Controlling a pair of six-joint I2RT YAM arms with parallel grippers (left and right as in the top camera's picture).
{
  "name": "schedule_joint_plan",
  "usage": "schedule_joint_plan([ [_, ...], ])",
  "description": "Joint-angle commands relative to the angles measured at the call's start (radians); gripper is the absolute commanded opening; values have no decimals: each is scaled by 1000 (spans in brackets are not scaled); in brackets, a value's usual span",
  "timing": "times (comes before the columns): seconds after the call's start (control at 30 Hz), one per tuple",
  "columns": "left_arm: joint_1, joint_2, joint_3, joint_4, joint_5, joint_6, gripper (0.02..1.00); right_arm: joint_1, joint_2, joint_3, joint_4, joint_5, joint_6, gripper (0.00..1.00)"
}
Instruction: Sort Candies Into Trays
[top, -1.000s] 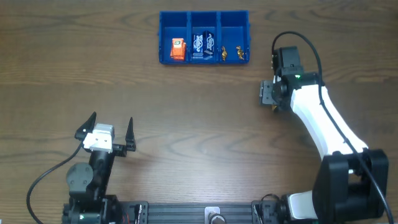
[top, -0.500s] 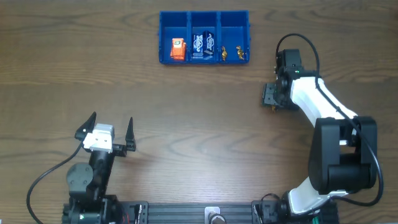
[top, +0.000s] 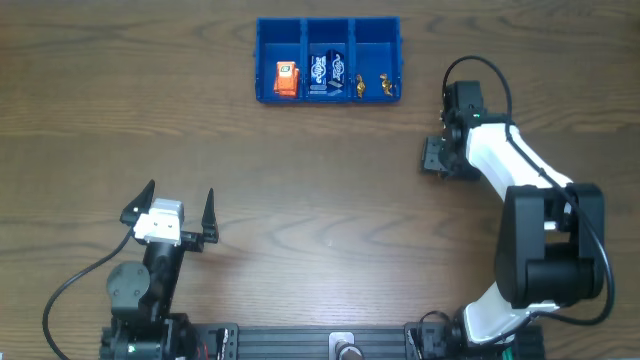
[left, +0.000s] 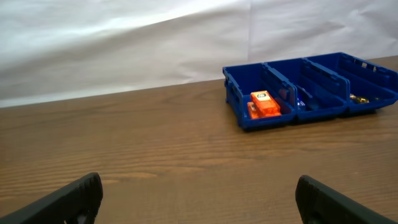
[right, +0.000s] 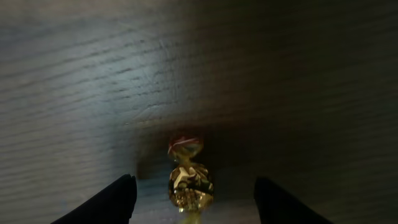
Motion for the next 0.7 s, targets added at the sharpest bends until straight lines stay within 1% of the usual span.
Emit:
schedule_joint_plan([
  [0.03,-1,-6,-20,-33,21,10,996,0,26,-7,3,-4,-2,606],
  [0.3,-1,-6,-20,-32,21,10,996,0,28,-7,-5,-6,2,446],
  [0.37,-1,-6,-20,-33,21,10,996,0,28,-7,-5,-6,2,362],
  [0.4,-1,-6,-20,-32,21,10,998,0,28,-7,-5,-6,2,345],
  [0.53,-1,-6,-20,-32,21,10,998,0,28,-7,0,-21,2,270],
  [0.63,-1,-6,-20,-33,21,10,998,1,28,-7,1,-21,2,191],
  [0.7,-1,-6,-20,-32,21,10,998,1,28,-7,15,-42,2,161],
])
